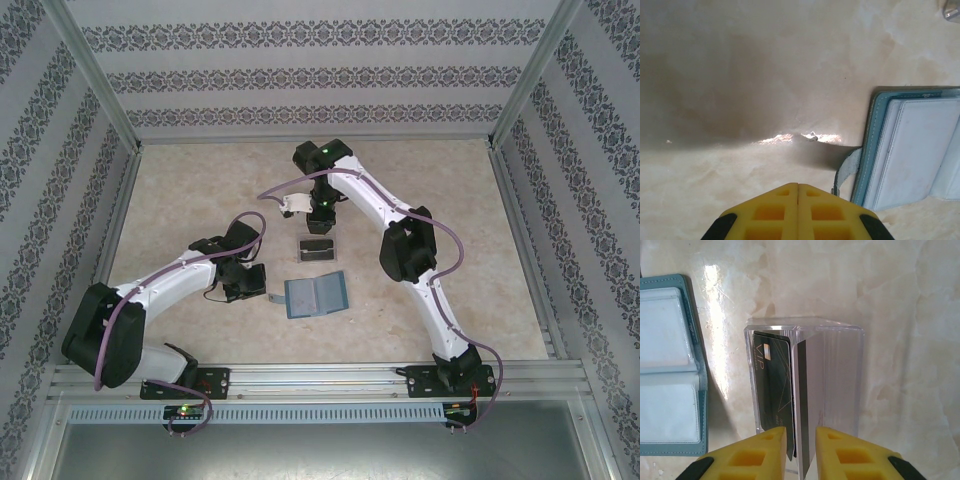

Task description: Take the credit cards out of the card holder

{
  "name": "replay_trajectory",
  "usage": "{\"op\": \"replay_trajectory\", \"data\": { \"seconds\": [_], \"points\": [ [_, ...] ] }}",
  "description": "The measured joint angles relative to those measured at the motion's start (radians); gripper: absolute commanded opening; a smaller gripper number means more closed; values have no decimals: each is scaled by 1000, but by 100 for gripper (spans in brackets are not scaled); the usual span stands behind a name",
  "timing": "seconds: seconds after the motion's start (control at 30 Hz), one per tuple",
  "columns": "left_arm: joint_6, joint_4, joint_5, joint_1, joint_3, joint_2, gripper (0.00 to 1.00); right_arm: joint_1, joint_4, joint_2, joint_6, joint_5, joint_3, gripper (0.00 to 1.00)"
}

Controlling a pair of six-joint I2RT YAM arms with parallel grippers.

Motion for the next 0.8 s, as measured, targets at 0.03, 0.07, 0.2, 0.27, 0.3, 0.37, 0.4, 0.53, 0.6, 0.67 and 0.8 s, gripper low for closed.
{"op": "replay_trajectory", "data": {
  "seconds": [0.03,0.07,0.2,0.27,0.3,0.37,0.4,0.53,0.6,0.67,0.8],
  "points": [
    [0,3,1,0,0,1,5,0,0,0,0,0,0,23],
    [0,4,3,0,0,3,5,0,0,0,0,-1,0,23],
    [0,5,8,0,0,6,5,0,0,0,0,-1,0,22],
    [0,6,10,0,0,6,5,0,0,2,0,-4,0,22],
    [0,7,10,0,0,6,5,0,0,3,0,-4,0,22],
    [0,7,10,0,0,6,5,0,0,9,0,-6,0,22],
    [0,7,10,0,0,6,5,0,0,12,0,-8,0,22],
    [0,7,10,0,0,6,5,0,0,31,0,-10,0,21],
    [0,6,10,0,0,6,5,-1,1,41,2,-12,0,20],
    [1,7,10,0,0,6,5,-6,3,46,4,-13,0,17],
    [5,6,10,0,0,8,5,-9,6,47,7,-20,0,11]
  ]
}}
